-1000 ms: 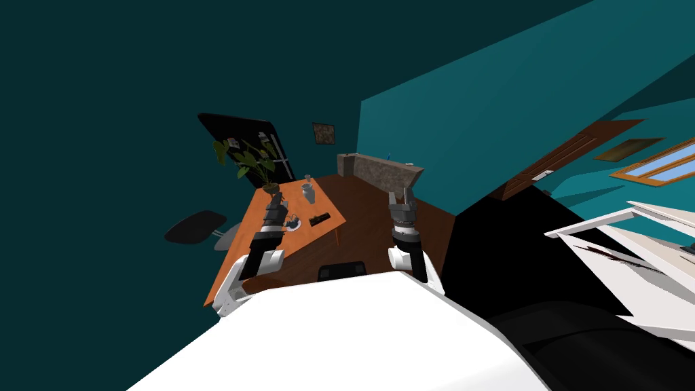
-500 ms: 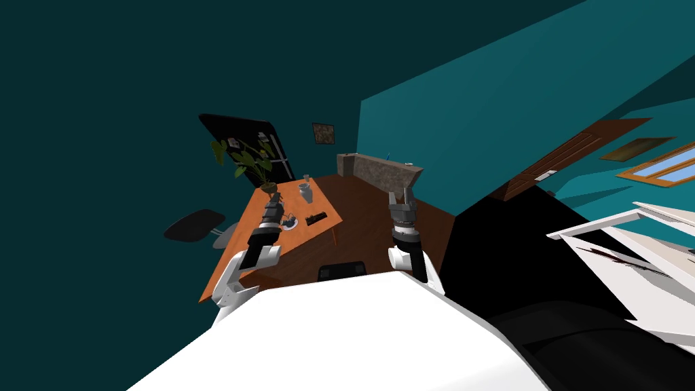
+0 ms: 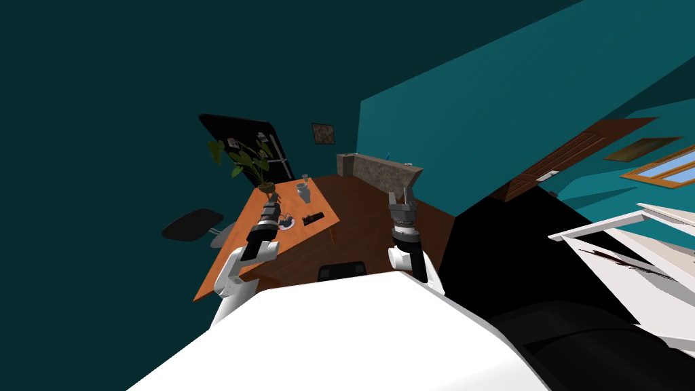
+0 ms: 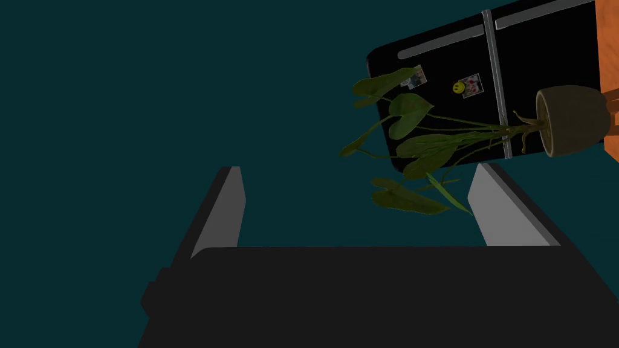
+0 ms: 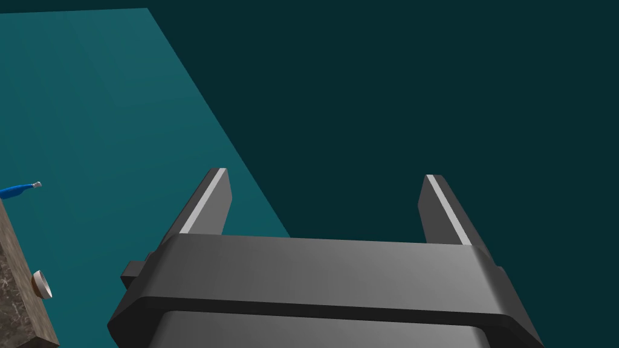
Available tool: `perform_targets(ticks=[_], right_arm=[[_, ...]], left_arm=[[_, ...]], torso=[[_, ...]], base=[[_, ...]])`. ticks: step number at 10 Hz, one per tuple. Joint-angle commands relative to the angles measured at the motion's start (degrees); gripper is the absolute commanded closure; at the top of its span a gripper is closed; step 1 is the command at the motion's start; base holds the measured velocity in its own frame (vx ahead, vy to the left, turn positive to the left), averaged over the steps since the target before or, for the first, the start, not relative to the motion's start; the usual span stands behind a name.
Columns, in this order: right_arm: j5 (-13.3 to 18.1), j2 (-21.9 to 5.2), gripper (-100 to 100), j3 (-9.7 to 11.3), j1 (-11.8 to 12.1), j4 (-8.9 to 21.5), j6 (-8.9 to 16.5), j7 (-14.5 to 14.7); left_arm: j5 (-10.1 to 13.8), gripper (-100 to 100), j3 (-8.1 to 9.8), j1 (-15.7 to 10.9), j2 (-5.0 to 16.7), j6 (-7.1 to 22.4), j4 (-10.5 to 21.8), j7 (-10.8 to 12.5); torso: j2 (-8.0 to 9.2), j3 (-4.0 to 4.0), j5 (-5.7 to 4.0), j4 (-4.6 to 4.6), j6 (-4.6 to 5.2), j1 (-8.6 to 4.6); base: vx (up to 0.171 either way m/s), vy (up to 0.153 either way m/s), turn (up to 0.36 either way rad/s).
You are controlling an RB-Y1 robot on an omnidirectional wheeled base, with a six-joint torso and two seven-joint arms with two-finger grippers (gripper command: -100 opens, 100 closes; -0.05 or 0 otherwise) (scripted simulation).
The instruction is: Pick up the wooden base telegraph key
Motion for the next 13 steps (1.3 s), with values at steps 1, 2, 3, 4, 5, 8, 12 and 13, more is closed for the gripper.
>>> perform_targets(ticks=[1, 2, 3, 4, 5, 8, 12, 13], right_arm=[[0.0, 0.0, 0, 0.0, 0.0, 0.0, 0.0, 0.0], [0.0, 0.0, 0, 0.0, 0.0, 0.0, 0.0, 0.0], [0.0, 0.0, 0, 0.0, 0.0, 0.0, 0.0, 0.0], [0.0, 0.0, 0, 0.0, 0.0, 0.0, 0.0, 0.0], [0.0, 0.0, 0, 0.0, 0.0, 0.0, 0.0, 0.0], [0.0, 0.0, 0, 0.0, 0.0, 0.0, 0.0, 0.0], [0.0, 0.0, 0, 0.0, 0.01, 0.0, 0.0, 0.0], [0.0, -0.01, 0, 0.0, 0.0, 0.0, 0.0, 0.0]], left_arm=[[-0.08, -100, 0.67, -0.84, 0.14, 1.94, 0.67, -0.12], [-0.21, -100, 1.96, -2.26, 0.28, 4.1, 2.32, -0.28], [-0.28, -100, 3.21, -3.66, 0.41, 5.83, 4.0, -0.41], [-0.28, -100, 3.21, -3.66, 0.41, 7.14, 4.01, -0.41], [-0.31, -100, 4.4, -5.03, 0.55, 9.03, 5.72, -0.49], [-0.26, -100, 5.53, -6.38, 0.7, 12.49, 7.45, -0.53], [0.29, -100, 8.47, -10.17, 0.99, 19.7, 12.76, -0.32], [0.29, -100, 8.47, -10.17, 0.99, 20.69, 12.76, -0.32]], torso=[[0.0, 0.0, 0.0, 0.0, 0.0, 0.0], [-0.03, -0.01, -0.01, 0.0, 0.0, 0.02], [-0.05, -0.02, 0.0, -0.01, 0.0, 0.03], [-0.06, -0.03, -0.02, -0.01, 0.01, -0.09], [-0.05, -0.03, -0.02, -0.01, 0.0, -0.03], [-0.12, -0.07, 0.02, -0.03, 0.0, 0.1], [-0.14, -0.08, 0.0, -0.03, -0.01, 0.08], [-0.18, -0.1, 0.02, -0.04, 0.01, 0.15]], base=[[-0.004, -0.079, 0.009], [0.002, -0.075, 0.007], [-0.003, -0.112, 0.008], [0.0, -0.091, 0.004], [0.015, -0.078, -0.003], [0.017, -0.055, -0.004], [0.024, -0.065, -0.02], [0.028, -0.03, -0.016]])
